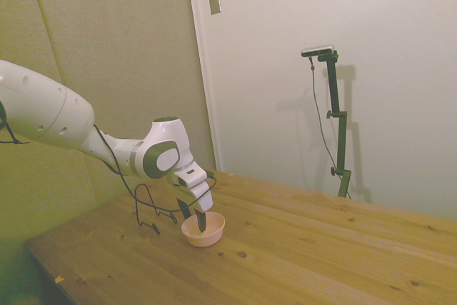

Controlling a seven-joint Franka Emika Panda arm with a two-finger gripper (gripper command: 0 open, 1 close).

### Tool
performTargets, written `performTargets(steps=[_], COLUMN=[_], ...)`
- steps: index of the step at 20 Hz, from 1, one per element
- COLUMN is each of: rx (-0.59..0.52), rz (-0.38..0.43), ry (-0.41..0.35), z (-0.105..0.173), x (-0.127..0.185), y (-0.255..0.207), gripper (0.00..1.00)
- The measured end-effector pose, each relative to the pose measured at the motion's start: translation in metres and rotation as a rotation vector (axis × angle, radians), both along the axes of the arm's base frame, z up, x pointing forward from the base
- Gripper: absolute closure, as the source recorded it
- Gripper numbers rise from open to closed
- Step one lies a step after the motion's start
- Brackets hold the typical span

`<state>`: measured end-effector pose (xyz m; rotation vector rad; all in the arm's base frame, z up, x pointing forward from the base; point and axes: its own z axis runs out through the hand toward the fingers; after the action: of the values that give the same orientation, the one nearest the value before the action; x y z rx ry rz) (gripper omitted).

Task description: Load the bowl

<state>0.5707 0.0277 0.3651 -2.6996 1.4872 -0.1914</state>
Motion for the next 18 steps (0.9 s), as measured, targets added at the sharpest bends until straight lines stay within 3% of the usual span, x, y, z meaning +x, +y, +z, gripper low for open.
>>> performTargets(steps=[18], rx=[0.013], rz=[-0.010], ry=[-0.005], z=[-0.0032], x=[0.0024], y=[-0.0040], gripper=[1.00])
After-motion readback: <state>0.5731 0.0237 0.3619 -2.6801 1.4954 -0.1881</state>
